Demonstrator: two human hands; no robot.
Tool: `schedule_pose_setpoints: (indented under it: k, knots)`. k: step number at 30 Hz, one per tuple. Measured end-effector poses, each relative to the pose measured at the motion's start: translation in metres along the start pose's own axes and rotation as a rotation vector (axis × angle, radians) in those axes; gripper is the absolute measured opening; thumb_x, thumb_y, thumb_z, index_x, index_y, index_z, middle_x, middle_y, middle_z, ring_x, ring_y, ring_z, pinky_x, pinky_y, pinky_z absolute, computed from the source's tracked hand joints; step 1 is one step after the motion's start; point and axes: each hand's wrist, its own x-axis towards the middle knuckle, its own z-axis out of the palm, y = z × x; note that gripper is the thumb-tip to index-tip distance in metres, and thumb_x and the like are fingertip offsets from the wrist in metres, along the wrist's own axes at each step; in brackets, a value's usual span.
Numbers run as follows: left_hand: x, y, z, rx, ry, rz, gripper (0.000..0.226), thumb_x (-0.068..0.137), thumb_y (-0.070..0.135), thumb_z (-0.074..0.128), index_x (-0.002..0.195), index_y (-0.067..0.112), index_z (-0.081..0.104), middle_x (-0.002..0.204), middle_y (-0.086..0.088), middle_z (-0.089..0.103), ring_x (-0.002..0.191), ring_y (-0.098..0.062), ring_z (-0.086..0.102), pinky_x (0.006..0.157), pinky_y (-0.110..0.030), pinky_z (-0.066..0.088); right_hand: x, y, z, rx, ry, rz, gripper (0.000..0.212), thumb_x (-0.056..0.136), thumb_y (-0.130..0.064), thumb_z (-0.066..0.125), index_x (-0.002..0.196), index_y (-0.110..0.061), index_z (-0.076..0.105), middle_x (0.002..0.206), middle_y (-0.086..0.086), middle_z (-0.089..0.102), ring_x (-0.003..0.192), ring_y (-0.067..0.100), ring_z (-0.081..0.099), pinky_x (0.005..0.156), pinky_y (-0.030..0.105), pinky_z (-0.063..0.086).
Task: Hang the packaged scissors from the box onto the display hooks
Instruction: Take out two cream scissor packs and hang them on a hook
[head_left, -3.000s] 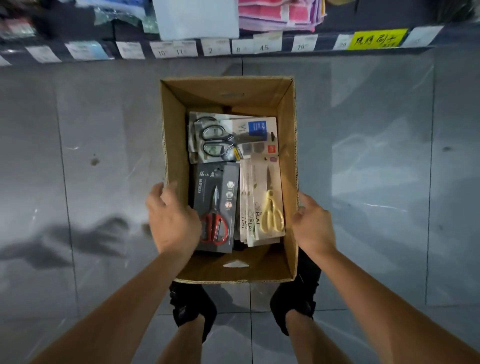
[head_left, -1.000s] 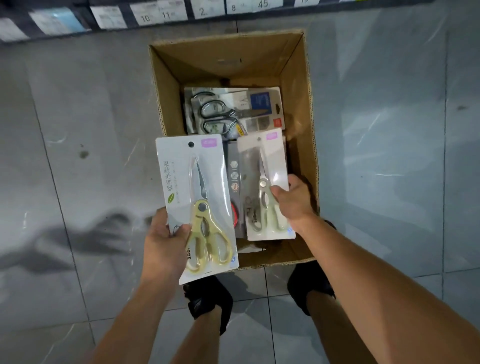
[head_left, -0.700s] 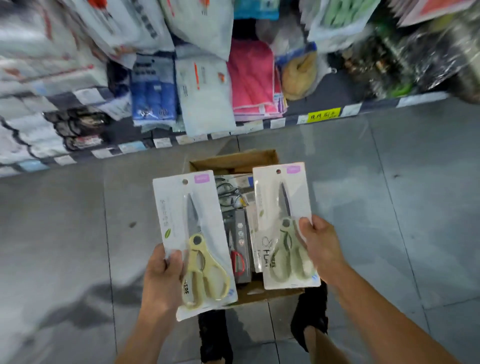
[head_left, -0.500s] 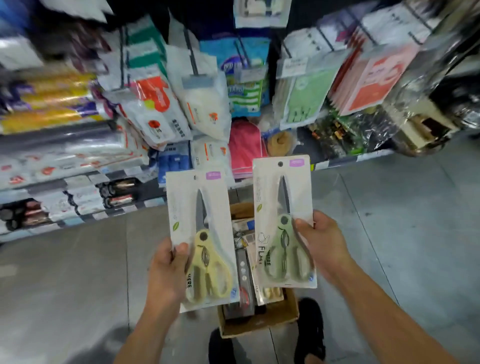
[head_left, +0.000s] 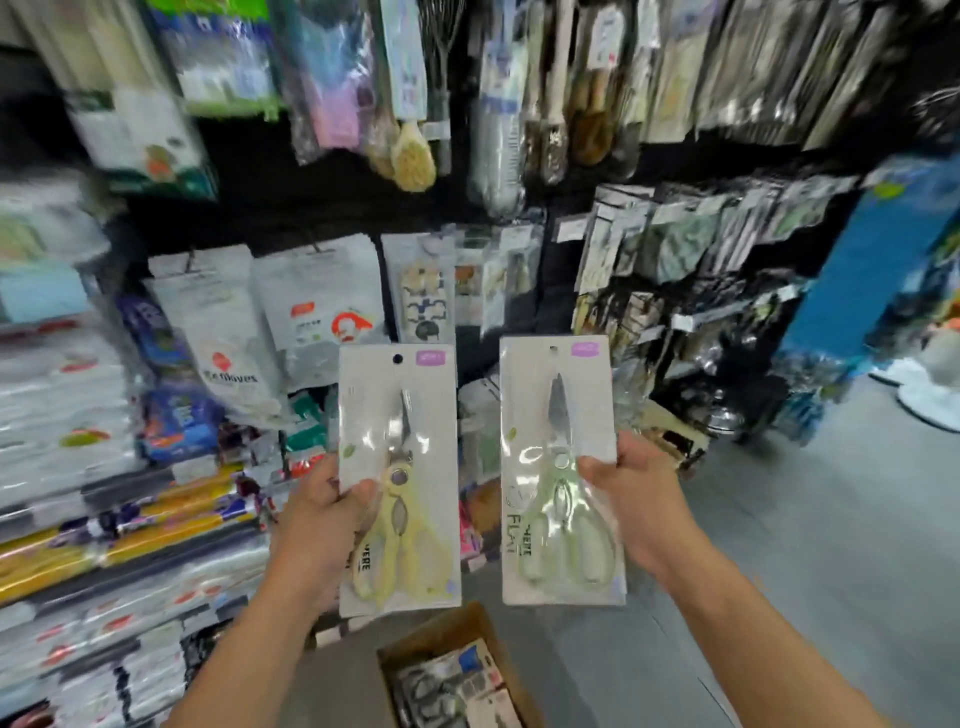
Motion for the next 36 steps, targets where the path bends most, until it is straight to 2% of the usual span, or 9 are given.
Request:
schedule_pose_setpoints:
  k: [2, 5, 9, 12, 17, 21, 26, 31, 36]
  knots:
    - [-0.006, 0.019, 0.009, -0.001, -0.024, -0.003, 0.023, 0.094, -0.001, 0.055, 0.112, 0.012, 0.062, 0.101, -0.014, 0.073, 0.090, -0.034, 0.070, 0.078, -0.048, 0.057, -0.009, -0.015, -0.013, 0.001, 0.019, -0.025, 0.033, 0.088, 0.006, 0.058, 0.114, -0.012, 0.068, 0.104, 0.006, 0.075, 0.100, 0.029, 0.069, 0.094, 0.051, 0.052]
    - [-0.011, 0.037, 0.024, 0.000, -0.005, 0.003, 0.021, 0.091, -0.002, 0.057, 0.107, 0.011, 0.063, 0.101, -0.017, 0.071, 0.090, -0.034, 0.068, 0.086, -0.055, 0.054, -0.016, -0.023, -0.030, 0.018, 0.091, -0.043, 0.032, 0.083, -0.005, 0.063, 0.112, -0.019, 0.069, 0.102, 0.003, 0.075, 0.100, 0.029, 0.068, 0.094, 0.053, 0.051]
    - [-0.020, 0.041, 0.048, -0.049, 0.043, 0.008, 0.011, 0.093, 0.016, 0.060, 0.103, 0.015, 0.065, 0.096, -0.014, 0.073, 0.086, -0.031, 0.070, 0.084, -0.052, 0.056, -0.015, -0.020, -0.054, 0.074, 0.131, -0.029, 0.025, 0.084, -0.022, 0.063, 0.108, -0.025, 0.069, 0.102, -0.001, 0.075, 0.100, 0.028, 0.068, 0.092, 0.052, 0.052]
    - [-0.031, 0.044, 0.077, -0.028, 0.035, 0.054, 0.011, 0.095, 0.021, 0.058, 0.101, 0.017, 0.066, 0.090, -0.011, 0.074, 0.081, -0.031, 0.071, 0.077, -0.049, 0.058, -0.013, -0.020, -0.082, 0.060, 0.162, -0.068, 0.020, 0.080, -0.027, 0.062, 0.098, -0.025, 0.072, 0.094, 0.003, 0.075, 0.094, 0.035, 0.069, 0.083, 0.058, 0.055]
    - [-0.046, 0.046, 0.145, -0.045, -0.013, 0.102, 0.011, 0.096, 0.019, 0.057, 0.103, 0.019, 0.066, 0.095, -0.013, 0.074, 0.087, -0.033, 0.070, 0.084, -0.052, 0.056, -0.004, -0.012, -0.151, 0.047, 0.119, -0.090, 0.024, 0.085, -0.024, 0.060, 0.106, -0.031, 0.069, 0.098, -0.001, 0.075, 0.092, 0.029, 0.071, 0.082, 0.055, 0.057]
    - [-0.059, 0.043, 0.225, -0.032, -0.007, 0.103, 0.018, 0.095, 0.027, 0.058, 0.110, 0.025, 0.067, 0.102, -0.007, 0.074, 0.094, -0.029, 0.070, 0.090, -0.054, 0.054, 0.014, -0.007, -0.228, 0.085, 0.121, -0.058, 0.019, 0.090, -0.017, 0.059, 0.102, -0.026, 0.071, 0.094, 0.002, 0.076, 0.089, 0.029, 0.071, 0.081, 0.055, 0.057]
    - [-0.070, 0.039, 0.319, -0.020, 0.079, 0.082, 0.014, 0.090, 0.029, 0.061, 0.099, 0.023, 0.070, 0.100, -0.008, 0.075, 0.093, -0.029, 0.070, 0.089, -0.052, 0.054, 0.048, -0.015, -0.323, 0.100, 0.056, -0.046, 0.022, 0.092, -0.008, 0.054, 0.103, -0.018, 0.070, 0.098, 0.007, 0.075, 0.094, 0.032, 0.070, 0.083, 0.058, 0.055]
    - [-0.081, 0.041, 0.374, -0.005, 0.147, 0.089, 0.015, 0.095, 0.013, 0.057, 0.097, 0.014, 0.072, 0.087, -0.005, 0.076, 0.081, -0.027, 0.069, 0.077, -0.040, 0.053, 0.070, -0.023, -0.381, 0.123, -0.011, -0.018, 0.025, 0.091, -0.001, 0.054, 0.106, -0.014, 0.068, 0.099, 0.012, 0.074, 0.099, 0.038, 0.068, 0.087, 0.059, 0.052]
    - [-0.076, 0.036, 0.405, -0.013, 0.169, 0.048, 0.014, 0.096, 0.014, 0.057, 0.092, 0.019, 0.069, 0.093, -0.010, 0.075, 0.088, -0.032, 0.070, 0.087, -0.052, 0.054, 0.094, -0.015, -0.411, 0.150, -0.052, 0.007, 0.025, 0.089, 0.002, 0.055, 0.104, -0.013, 0.070, 0.099, 0.014, 0.074, 0.101, 0.042, 0.066, 0.089, 0.062, 0.050]
